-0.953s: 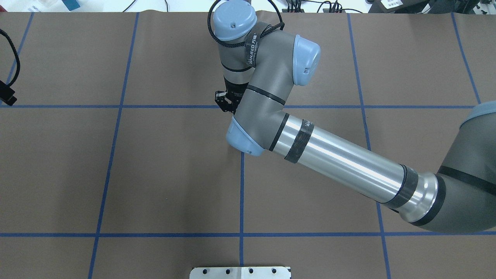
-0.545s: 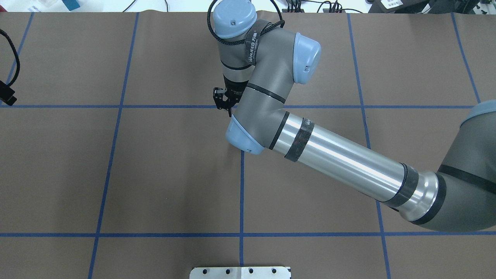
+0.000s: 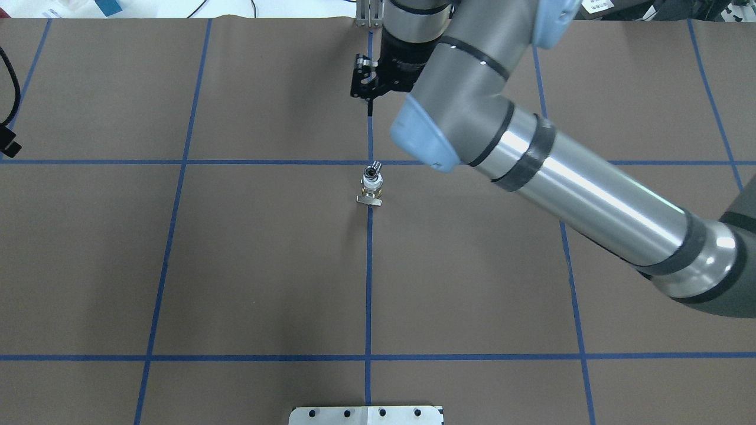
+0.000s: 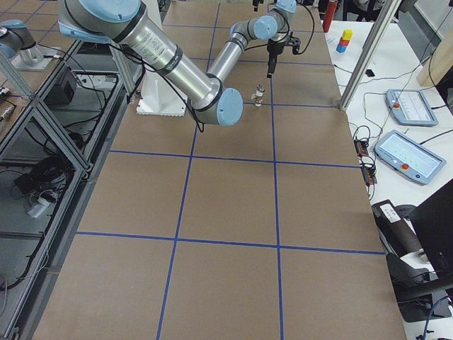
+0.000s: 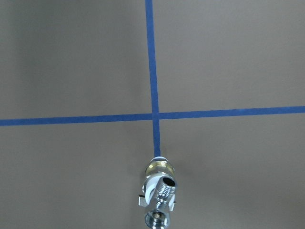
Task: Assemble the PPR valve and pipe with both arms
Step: 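Open the right gripper and raise it away from the assembly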
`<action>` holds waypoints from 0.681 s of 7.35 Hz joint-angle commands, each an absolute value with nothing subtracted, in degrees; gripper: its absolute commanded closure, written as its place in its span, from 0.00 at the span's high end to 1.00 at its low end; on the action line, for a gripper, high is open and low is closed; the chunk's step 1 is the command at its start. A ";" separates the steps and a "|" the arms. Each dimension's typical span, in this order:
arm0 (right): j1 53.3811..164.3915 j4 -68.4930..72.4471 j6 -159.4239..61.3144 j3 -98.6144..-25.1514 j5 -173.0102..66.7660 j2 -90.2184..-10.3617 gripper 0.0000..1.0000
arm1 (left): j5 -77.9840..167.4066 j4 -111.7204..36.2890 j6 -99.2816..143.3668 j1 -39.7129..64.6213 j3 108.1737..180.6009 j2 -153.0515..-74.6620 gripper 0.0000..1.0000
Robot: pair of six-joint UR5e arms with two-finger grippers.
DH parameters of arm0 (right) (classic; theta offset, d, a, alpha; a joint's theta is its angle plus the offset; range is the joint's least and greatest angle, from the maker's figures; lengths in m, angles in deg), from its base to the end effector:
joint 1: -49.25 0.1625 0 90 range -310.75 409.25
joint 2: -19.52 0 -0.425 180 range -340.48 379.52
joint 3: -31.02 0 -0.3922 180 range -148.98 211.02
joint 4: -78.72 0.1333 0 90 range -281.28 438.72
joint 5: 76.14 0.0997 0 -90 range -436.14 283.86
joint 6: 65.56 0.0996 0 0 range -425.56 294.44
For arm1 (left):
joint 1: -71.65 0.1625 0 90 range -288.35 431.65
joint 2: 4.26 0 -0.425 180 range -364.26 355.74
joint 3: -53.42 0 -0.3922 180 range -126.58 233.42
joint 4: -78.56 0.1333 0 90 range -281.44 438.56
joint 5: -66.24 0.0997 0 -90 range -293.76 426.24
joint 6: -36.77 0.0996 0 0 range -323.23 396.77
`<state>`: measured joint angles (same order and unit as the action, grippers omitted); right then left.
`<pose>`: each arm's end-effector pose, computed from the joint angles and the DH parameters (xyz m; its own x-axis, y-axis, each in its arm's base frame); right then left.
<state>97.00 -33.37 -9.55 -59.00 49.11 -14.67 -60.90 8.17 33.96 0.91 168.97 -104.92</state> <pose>-0.4145 -0.5691 0.0891 0.6810 0.0707 0.7288 -0.0099 0.9961 -0.0874 0.1002 -0.5087 0.3961 0.7103 0.3809 -0.5919 -0.2816 0.9245 0.2570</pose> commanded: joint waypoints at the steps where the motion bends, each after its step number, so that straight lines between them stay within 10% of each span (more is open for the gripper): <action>1: 106.15 -42.96 -26.25 -74.04 49.54 -27.27 0.99 | -61.28 8.16 37.27 -3.47 169.61 -102.37 1.00; 5: 125.75 -43.36 -67.21 -68.87 53.84 -46.73 0.99 | -63.75 7.81 52.31 -14.72 159.71 -99.45 1.00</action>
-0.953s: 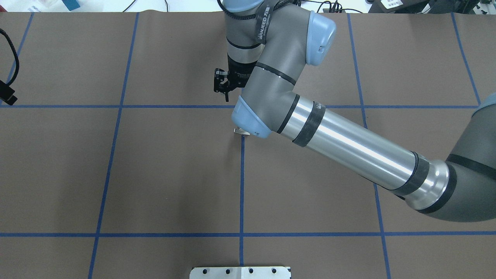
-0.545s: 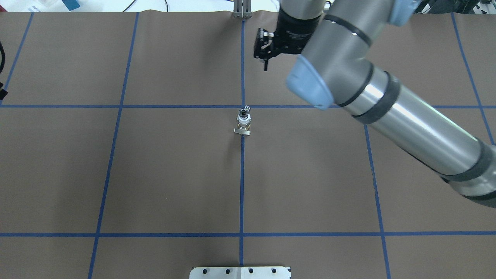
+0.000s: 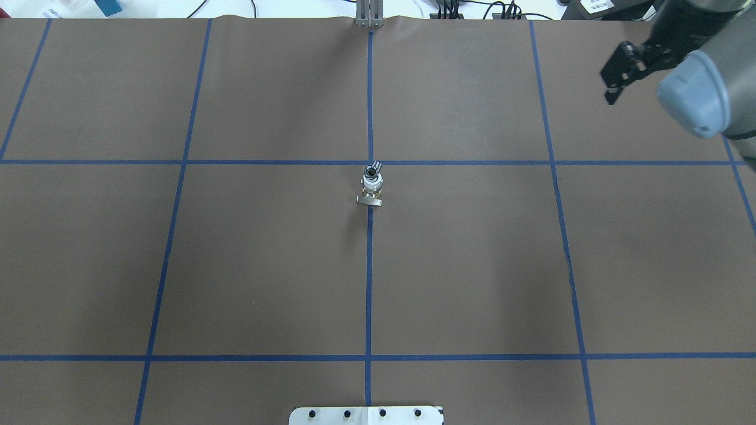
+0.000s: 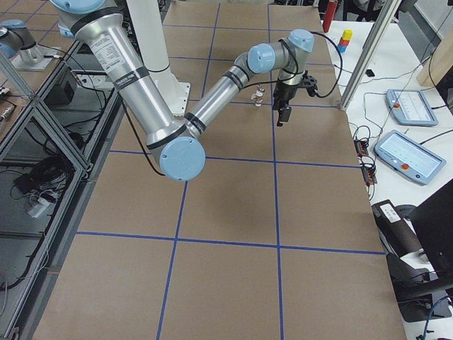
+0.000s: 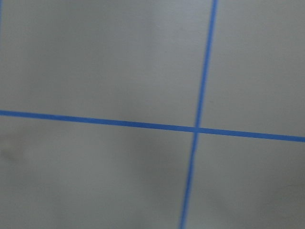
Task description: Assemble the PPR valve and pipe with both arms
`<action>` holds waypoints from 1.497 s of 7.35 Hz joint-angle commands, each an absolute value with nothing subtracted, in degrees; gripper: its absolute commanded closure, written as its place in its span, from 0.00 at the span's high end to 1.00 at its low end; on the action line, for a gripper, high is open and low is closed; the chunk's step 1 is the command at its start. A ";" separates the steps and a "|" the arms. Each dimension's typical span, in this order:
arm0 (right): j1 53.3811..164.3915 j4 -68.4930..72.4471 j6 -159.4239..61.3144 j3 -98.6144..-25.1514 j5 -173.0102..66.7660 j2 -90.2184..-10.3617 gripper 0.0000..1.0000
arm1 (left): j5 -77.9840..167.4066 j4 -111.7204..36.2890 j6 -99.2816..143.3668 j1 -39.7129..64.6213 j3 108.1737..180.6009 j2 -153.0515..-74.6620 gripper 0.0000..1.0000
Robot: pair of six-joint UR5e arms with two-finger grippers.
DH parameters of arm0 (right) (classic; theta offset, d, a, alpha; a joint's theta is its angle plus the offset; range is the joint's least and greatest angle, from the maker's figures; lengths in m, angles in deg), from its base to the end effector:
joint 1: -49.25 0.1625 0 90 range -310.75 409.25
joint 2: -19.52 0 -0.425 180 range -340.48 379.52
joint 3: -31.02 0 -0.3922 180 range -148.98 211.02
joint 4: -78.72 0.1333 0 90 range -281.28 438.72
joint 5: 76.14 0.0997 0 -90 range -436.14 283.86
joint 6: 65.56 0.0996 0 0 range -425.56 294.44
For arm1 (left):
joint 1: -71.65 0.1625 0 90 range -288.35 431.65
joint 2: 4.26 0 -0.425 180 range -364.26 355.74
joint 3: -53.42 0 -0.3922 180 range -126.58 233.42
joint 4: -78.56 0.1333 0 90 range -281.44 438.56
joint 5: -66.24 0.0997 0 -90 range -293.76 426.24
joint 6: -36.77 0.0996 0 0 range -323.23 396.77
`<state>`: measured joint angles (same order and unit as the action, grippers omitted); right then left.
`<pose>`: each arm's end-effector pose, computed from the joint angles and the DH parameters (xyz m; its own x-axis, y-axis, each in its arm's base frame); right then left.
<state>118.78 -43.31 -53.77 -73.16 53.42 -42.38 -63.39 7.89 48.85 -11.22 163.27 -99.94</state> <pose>-0.1451 -0.5885 0.3314 0.7386 -0.1795 0.6499 0.1974 0.9792 0.0461 -0.0068 -0.5081 0.4819 0.7131 0.3668 -0.5975 -0.2788 0.9303 0.2383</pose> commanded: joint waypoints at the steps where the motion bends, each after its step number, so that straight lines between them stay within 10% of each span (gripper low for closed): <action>1: 129.55 -43.36 -75.67 -64.21 53.50 -48.58 0.99 | -63.14 7.29 52.33 -15.70 158.89 -95.97 1.00; 11: 138.90 -26.31 -79.09 -60.65 51.64 -65.73 0.99 | -62.96 -4.54 50.13 -16.59 152.22 -89.17 1.00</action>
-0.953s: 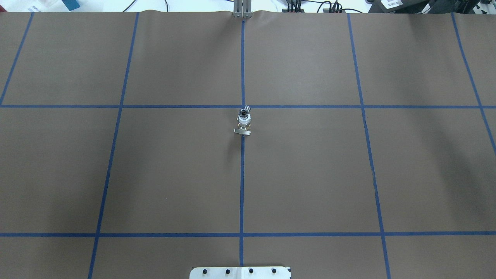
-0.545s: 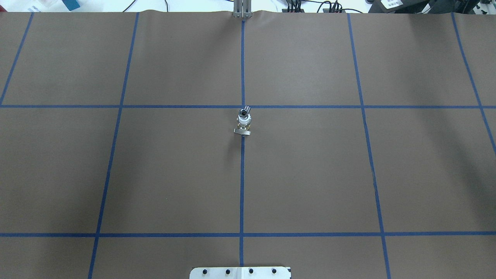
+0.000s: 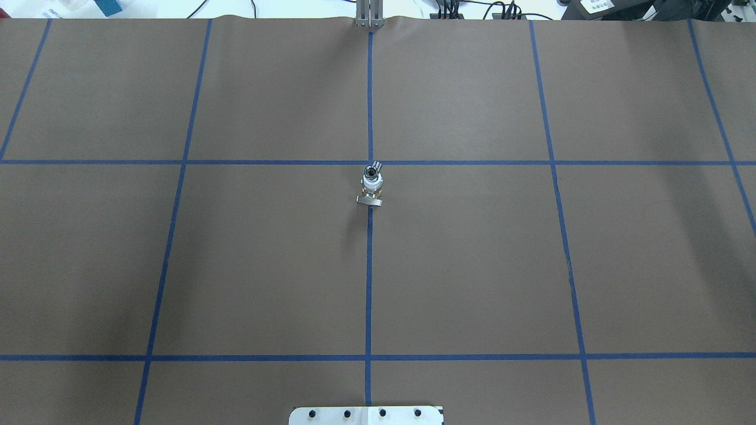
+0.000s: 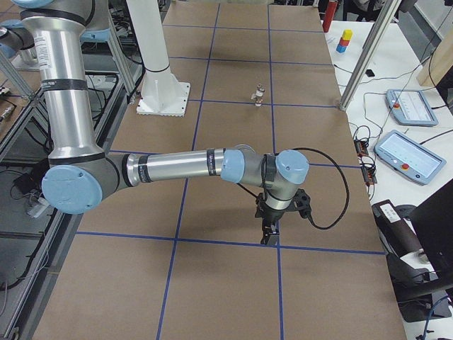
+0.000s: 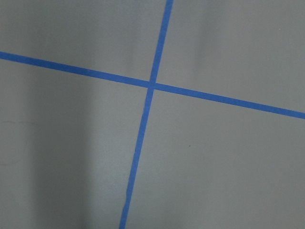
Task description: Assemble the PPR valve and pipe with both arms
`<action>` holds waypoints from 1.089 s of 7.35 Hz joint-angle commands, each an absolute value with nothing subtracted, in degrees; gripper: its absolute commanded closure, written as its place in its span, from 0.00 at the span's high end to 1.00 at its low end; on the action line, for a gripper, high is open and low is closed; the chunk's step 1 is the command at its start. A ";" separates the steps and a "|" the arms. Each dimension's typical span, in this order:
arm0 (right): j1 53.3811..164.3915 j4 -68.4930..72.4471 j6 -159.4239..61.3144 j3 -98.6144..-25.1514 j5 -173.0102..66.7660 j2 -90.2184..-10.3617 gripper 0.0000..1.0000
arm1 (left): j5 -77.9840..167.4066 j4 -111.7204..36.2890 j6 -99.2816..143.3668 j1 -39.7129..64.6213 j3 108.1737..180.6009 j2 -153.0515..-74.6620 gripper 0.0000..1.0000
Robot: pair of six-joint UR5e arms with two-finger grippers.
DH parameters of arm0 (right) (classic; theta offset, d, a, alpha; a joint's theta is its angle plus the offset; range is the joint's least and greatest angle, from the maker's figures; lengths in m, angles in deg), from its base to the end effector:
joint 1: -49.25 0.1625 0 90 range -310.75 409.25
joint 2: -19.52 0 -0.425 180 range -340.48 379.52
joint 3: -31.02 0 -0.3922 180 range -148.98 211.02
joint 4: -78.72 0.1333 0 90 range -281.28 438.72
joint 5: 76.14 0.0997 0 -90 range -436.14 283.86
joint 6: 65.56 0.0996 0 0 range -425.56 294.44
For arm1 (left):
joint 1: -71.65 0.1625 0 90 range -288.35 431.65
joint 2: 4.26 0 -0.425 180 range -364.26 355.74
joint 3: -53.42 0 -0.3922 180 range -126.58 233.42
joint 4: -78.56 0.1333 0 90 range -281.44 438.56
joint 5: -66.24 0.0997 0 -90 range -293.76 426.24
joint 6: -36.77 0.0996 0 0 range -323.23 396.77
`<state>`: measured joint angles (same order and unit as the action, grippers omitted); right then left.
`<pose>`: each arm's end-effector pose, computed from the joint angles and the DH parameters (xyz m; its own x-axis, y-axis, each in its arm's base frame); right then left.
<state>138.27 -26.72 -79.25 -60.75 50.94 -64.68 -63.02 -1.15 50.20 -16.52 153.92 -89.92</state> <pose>0.0644 -0.5208 0.6260 0.7724 -0.1675 0.6127 0.2056 0.9786 0.0083 -0.0558 -0.4537 0.6283 0.7467 0.2113 -0.6307 -0.2111 0.9745 0.0765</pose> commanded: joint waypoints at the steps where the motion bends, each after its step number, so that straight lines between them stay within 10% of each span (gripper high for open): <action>1: 138.99 -26.22 -79.09 -60.73 52.52 -65.82 0.99 | -62.95 -5.89 48.91 -16.59 152.12 -88.38 1.00; 8: 139.52 -25.25 -78.74 -60.65 53.49 -65.82 0.99 | -62.95 -9.77 45.56 -16.50 150.36 -88.46 1.00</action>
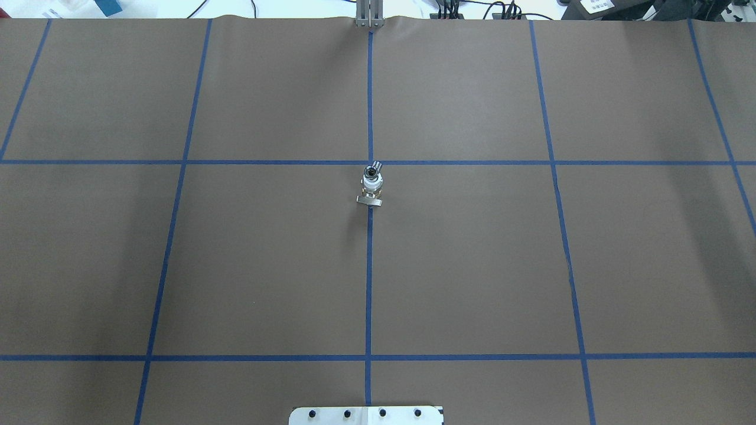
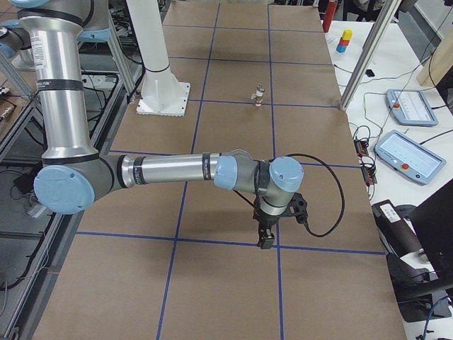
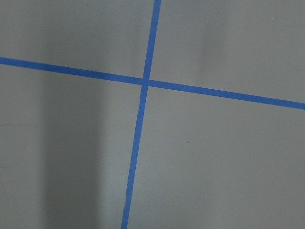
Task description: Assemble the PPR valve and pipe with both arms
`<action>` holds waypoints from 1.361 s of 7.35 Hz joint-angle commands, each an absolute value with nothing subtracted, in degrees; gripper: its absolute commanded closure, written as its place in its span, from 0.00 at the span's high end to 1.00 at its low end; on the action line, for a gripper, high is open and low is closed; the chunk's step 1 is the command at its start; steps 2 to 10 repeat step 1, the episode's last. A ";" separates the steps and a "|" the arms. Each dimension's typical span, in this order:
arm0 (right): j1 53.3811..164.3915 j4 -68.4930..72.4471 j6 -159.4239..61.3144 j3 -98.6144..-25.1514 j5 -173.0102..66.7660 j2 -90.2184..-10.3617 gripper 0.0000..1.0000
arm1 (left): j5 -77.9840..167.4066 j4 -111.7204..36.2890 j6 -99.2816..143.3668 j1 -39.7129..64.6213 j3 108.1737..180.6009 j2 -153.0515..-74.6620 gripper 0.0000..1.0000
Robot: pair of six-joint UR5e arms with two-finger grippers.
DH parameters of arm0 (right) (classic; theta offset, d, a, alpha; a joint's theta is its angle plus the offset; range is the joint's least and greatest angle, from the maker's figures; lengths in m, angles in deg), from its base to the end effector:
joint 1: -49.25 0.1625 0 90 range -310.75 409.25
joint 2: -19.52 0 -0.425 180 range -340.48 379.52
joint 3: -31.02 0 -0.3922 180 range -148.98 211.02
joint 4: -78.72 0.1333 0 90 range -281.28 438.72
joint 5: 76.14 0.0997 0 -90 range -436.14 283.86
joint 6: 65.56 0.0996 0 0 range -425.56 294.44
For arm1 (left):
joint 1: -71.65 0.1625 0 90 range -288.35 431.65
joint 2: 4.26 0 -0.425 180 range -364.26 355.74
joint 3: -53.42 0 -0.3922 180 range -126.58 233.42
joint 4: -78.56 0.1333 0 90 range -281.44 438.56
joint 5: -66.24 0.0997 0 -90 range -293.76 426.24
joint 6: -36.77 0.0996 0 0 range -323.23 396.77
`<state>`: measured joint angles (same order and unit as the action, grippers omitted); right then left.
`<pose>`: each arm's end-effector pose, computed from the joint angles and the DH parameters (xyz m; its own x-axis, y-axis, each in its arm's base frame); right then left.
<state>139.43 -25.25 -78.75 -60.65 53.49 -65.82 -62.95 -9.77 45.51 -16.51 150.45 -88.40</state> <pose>0.0714 -0.5127 0.6321 0.7503 -0.1412 0.6458 0.1726 0.9849 0.0148 -0.0560 -0.4498 0.6553 0.7610 0.1710 -0.6259 -0.1495 0.9849 0.0874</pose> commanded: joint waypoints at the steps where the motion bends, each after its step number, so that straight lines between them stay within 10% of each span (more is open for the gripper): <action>1: 139.78 -25.25 -78.74 -60.65 53.49 -65.82 0.99 | -63.04 -9.68 45.65 -16.50 150.71 -88.37 1.00; 10: 139.78 -25.25 -78.74 -60.65 53.49 -65.82 0.99 | -63.04 -9.68 45.65 -16.50 150.71 -88.37 1.00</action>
